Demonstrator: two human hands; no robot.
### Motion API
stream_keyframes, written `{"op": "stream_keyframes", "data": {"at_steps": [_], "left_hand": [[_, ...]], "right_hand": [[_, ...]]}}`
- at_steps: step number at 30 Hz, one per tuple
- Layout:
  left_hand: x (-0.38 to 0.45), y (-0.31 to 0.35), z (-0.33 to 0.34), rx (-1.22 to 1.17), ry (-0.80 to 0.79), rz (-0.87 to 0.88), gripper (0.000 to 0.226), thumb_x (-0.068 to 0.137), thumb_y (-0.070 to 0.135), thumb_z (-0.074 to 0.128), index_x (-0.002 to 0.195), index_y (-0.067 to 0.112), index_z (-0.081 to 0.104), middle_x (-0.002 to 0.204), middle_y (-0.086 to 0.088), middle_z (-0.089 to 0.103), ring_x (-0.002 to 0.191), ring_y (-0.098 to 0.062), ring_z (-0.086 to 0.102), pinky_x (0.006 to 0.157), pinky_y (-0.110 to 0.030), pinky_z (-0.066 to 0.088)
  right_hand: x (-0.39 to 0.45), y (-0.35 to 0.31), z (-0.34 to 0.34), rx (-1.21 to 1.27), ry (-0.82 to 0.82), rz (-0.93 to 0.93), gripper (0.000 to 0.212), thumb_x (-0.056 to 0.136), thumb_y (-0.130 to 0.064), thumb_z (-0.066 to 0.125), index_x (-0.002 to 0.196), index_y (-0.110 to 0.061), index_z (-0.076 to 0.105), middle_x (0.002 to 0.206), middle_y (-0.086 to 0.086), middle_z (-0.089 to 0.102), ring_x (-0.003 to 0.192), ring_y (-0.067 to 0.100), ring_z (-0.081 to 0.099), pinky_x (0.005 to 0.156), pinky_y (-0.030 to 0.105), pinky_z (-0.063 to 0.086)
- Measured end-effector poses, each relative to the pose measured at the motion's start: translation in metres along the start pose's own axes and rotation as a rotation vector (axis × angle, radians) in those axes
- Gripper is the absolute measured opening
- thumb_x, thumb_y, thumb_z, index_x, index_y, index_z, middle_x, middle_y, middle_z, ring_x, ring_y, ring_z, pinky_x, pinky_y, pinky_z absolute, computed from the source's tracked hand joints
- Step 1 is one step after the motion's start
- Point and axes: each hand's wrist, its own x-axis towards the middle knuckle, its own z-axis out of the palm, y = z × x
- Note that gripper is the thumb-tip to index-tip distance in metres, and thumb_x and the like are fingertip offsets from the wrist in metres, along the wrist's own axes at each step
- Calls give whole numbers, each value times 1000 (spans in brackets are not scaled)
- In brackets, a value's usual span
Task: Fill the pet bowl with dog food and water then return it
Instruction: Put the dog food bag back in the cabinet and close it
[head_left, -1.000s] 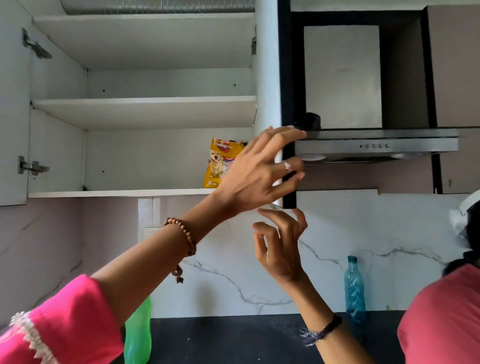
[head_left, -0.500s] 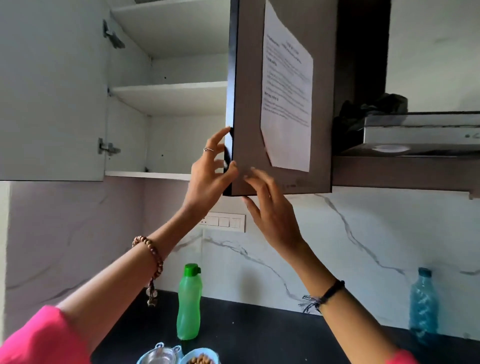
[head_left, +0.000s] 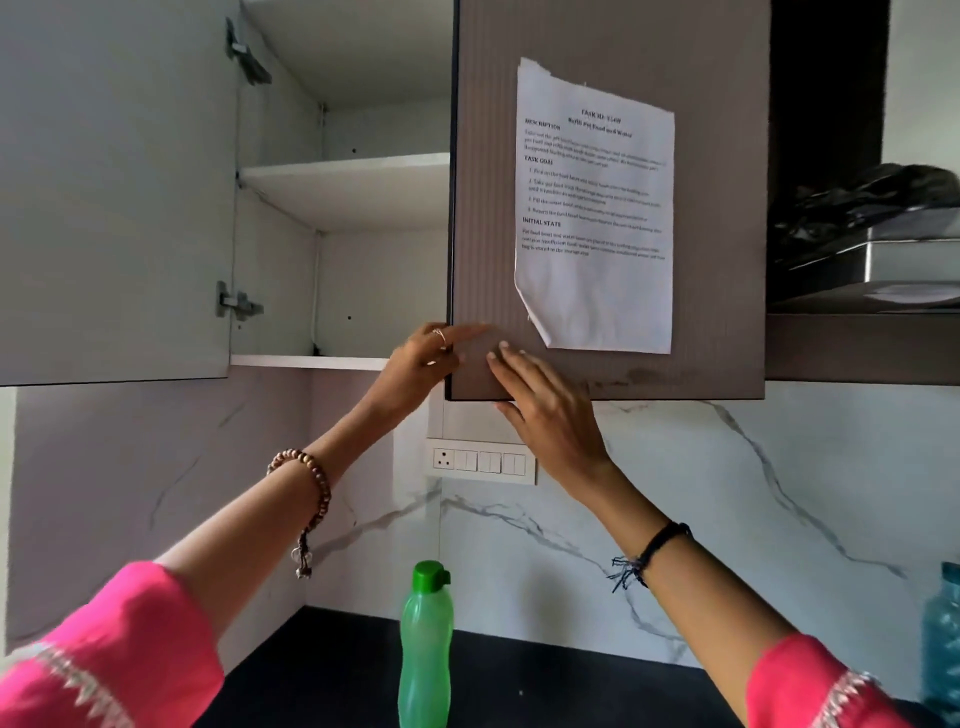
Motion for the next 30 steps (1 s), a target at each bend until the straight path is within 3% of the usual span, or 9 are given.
{"op": "stream_keyframes", "data": {"at_steps": [2,5,7,10,12,15,22,28,30], "left_hand": [[8,-13,-6,220,-60,72,43,89,9,58,128,27,54,123,-15,48,105,-34,58,95,-35,45],[17,-30,-10,624,-20,148,36,88,24,61,124,25,60,153,-14,17,130,-29,39,104,-45,38],[23,-42,-6,926,22,245,31,88,28,60,118,26,63,158,-10,-3,142,-29,21,112,-48,26],[31,-69,4,1127,-67,334,53,93,30,49,143,29,32,153,-4,-18,145,-24,-5,116,-52,3],[37,-82,9,1178,-136,288,61,97,32,40,149,25,9,155,-1,-17,145,-20,-10,113,-52,-7],[43,-92,19,1174,-162,212,64,99,28,36,149,22,-3,157,0,-13,145,-17,-10,113,-52,-9],[67,-128,34,1157,-197,142,69,98,27,40,148,23,-7,157,1,-14,145,-18,-10,112,-54,-7],[81,-147,50,1111,-196,60,69,97,28,42,149,24,-3,158,1,-10,146,-18,-4,114,-54,-1],[80,-147,50,1104,-195,49,69,97,29,41,148,26,-5,158,2,-11,146,-19,-2,114,-55,1]], "right_hand": [[5,0,12,-21,-20,10,62,64,-16,83,122,-8,62,127,8,62,106,23,65,86,31,54],[11,1,32,-62,-65,20,60,63,-13,83,120,-9,64,126,7,63,106,22,65,83,30,55],[13,5,44,-81,-111,19,59,65,-9,81,122,-8,62,128,7,62,110,22,63,86,35,54],[12,12,63,-154,-210,32,65,67,-15,79,128,-9,57,135,8,56,119,23,58,96,44,48],[11,15,75,-182,-266,40,72,66,-21,80,132,-8,53,139,9,52,124,23,54,98,47,44],[11,20,94,-217,-305,50,76,65,-27,80,133,-6,52,140,10,50,126,24,52,100,50,42],[14,32,140,-285,-305,99,76,66,-39,79,129,-4,55,136,12,54,125,25,53,100,52,40],[23,39,156,-315,-407,118,70,81,-43,63,136,-4,46,146,12,42,135,26,41,110,52,27],[23,40,155,-302,-471,99,73,88,-42,53,145,-5,29,154,12,26,143,25,26,115,51,17]]}}
